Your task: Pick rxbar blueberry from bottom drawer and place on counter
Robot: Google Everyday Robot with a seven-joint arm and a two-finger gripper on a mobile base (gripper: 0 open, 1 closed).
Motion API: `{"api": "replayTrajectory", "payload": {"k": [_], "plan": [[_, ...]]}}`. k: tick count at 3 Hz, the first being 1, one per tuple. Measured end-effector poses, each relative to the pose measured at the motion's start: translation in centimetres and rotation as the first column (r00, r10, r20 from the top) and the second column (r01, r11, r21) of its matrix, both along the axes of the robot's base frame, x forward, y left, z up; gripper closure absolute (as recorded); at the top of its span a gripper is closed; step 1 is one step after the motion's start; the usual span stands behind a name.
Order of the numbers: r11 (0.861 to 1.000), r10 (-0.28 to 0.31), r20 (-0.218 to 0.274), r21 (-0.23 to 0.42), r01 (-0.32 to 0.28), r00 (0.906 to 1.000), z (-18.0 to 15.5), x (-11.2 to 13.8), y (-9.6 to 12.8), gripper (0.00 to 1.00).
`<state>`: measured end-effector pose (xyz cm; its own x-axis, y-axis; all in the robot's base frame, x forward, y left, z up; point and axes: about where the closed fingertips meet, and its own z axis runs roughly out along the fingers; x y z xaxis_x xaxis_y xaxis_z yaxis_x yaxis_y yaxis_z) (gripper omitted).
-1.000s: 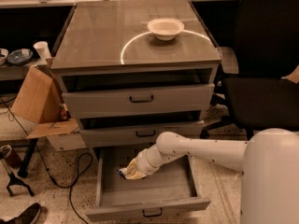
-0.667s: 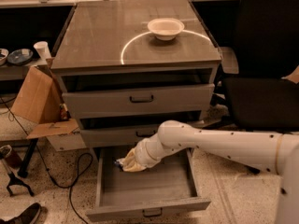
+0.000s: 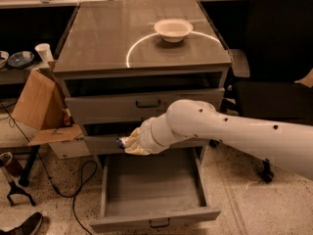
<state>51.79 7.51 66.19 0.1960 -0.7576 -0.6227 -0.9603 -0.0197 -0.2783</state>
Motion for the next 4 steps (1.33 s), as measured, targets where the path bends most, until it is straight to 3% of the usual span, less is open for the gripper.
{"api": "replayTrajectory", "payload": {"k": [1, 2, 3, 4], "plan": [[1.0, 0.0, 0.0, 0.0, 0.0, 1.0, 0.0, 0.0, 0.0, 1.0], [0.999, -0.005, 0.042, 0.046, 0.003, 0.9991, 1.6, -0.2, -1.5, 1.0], [0.993, -0.014, 0.198, 0.118, -0.009, 0.9801, 9.8, -0.5, -5.6, 1.0], [0.991, -0.022, 0.295, 0.132, -0.018, 0.9552, 17.3, 1.3, -7.7, 1.0]]}}
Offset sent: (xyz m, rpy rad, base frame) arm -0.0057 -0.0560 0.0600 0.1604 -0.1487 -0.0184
